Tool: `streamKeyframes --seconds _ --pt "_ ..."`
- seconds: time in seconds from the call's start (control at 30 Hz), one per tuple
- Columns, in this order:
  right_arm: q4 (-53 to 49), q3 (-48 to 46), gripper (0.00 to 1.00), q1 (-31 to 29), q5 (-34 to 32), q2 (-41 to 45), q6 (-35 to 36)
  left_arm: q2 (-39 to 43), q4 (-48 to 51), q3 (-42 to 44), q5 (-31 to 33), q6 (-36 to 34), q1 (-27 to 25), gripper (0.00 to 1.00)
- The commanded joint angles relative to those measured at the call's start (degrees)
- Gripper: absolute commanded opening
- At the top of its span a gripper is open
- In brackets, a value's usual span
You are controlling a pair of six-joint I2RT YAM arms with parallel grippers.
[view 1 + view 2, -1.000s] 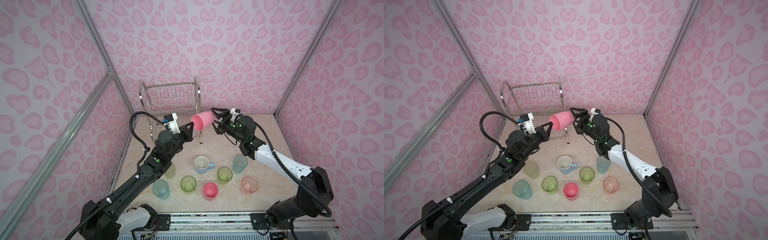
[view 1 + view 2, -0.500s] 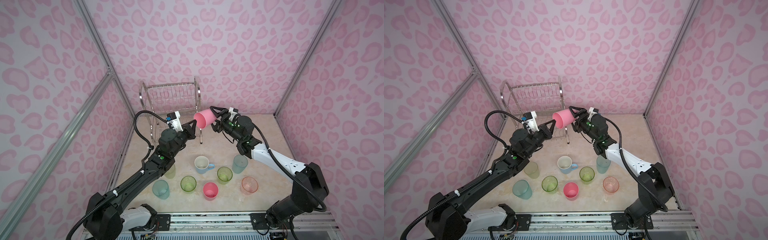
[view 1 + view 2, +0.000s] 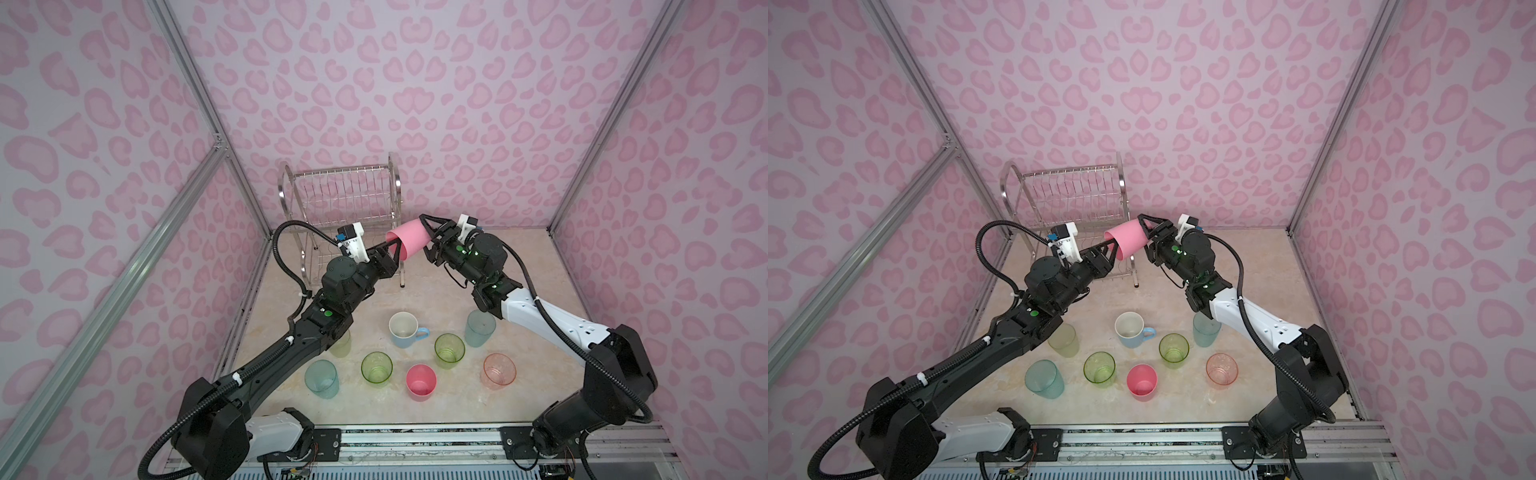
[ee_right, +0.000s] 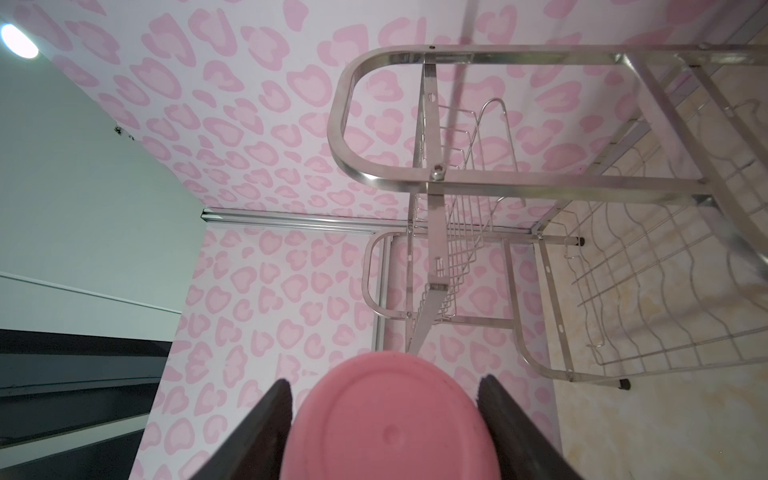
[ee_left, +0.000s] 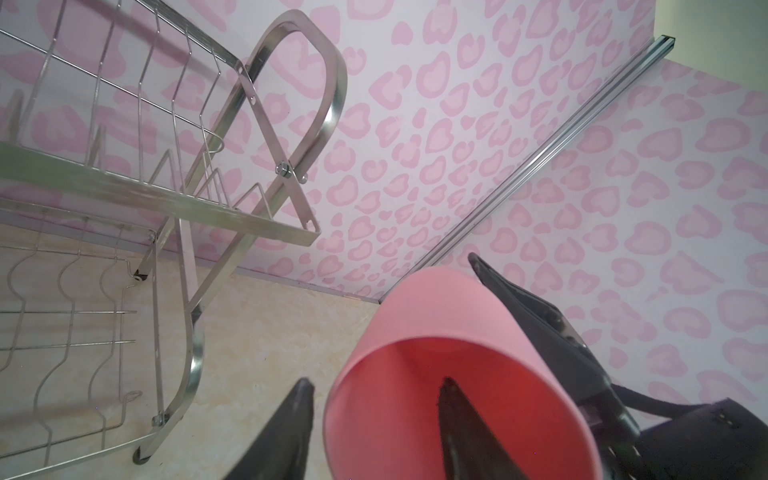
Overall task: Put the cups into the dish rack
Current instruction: 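Grasp the pink cup's base with the right gripper from the left gripper, then open the left gripper and draw it back while the right gripper holds the cup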
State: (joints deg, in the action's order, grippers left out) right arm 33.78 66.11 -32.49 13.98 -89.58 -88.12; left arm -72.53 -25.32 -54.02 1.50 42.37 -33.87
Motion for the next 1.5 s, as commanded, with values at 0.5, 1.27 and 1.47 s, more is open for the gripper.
streamKeyframes --seconds 0.5,1.27,1.47 --pt "2.85 -5.34 0.59 -2.71 -11.8 -1.21 52.81 9.29 32.59 -0.4 3.6 -3.74 9.82 0.65" --pt "13.46 8.98 0.59 -12.15 -23.17 -26.86 76.07 17.14 45.98 0.59 -8.62 -9.31 27.69 0.68" --pt "13.77 16.63 0.58 -12.31 -26.78 -34.42 77.86 16.86 45.36 1.26 -9.59 -9.5 28.62 0.67"
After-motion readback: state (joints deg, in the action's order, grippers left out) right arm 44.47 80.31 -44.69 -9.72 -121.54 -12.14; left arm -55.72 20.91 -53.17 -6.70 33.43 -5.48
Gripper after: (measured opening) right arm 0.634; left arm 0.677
